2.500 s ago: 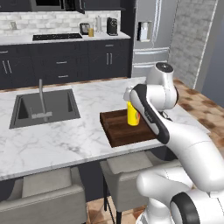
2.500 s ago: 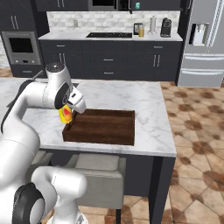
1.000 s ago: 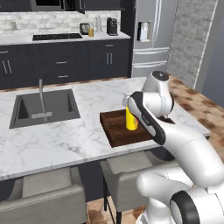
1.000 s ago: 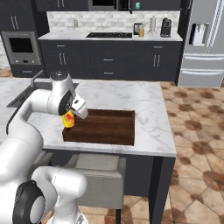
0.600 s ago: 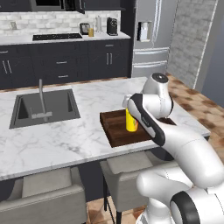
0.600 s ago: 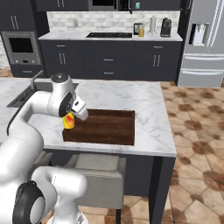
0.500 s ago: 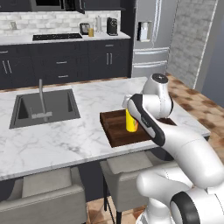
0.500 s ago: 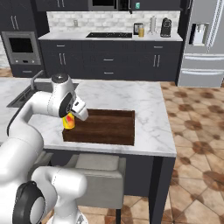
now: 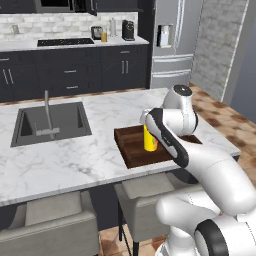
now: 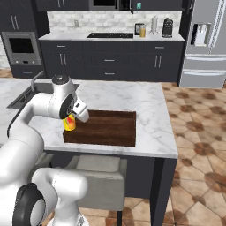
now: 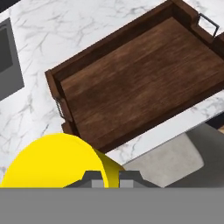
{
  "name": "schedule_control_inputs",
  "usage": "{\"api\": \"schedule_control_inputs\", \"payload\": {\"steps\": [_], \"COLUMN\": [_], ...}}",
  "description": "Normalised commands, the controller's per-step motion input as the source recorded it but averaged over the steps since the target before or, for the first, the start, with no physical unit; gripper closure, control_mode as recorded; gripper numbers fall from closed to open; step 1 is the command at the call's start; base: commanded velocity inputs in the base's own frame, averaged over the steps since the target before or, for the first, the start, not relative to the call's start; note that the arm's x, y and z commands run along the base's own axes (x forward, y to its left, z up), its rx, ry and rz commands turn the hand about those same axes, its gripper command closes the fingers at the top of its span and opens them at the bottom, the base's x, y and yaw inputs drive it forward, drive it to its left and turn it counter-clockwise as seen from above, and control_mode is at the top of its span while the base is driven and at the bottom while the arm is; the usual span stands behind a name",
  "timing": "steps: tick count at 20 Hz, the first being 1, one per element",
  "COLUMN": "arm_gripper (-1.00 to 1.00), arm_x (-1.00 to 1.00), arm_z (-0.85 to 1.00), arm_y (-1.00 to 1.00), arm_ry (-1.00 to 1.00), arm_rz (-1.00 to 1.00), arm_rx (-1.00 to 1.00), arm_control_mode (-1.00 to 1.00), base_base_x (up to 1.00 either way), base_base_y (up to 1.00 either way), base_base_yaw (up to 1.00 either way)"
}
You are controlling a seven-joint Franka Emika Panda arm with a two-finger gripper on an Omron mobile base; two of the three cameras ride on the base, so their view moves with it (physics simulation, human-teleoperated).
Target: There is a tray on the dining counter. Grab the cup, mug, and pitcher and place them on the tray. The pitcher may be placed next to the tray if it cannot fit the tray.
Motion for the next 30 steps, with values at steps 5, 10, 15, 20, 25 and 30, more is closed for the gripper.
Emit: {"api": "schedule_control_inputs", "payload": {"steps": [5, 10, 15, 20, 25, 30], "arm_gripper": [1.0, 1.0, 1.0, 1.0, 1.0, 1.0], "arm_x": [0.1, 0.26, 0.37, 0.37, 0.24, 0.18], "arm_z": [0.0, 0.0, -0.01, -0.06, -0.08, -0.09], "arm_y": [0.0, 0.0, 0.04, 0.15, 0.09, 0.0], "arm_ry": [0.0, -0.01, 0.0, 0.0, 0.0, 0.0], "arm_rz": [0.0, 0.0, 0.0, 0.0, 0.0, 0.0], "arm_rx": [0.0, 0.0, 0.0, 0.0, 0.0, 0.0], "arm_control_mode": [-1.0, -1.0, -1.0, -1.0, -1.0, -1.0], "base_base_x": [0.0, 0.0, 0.0, 0.0, 0.0, 0.0], "base_base_y": [0.0, 0.0, 0.0, 0.0, 0.0, 0.0], "base_base_yaw": [0.0, 0.0, 0.0, 0.0, 0.0, 0.0]}}
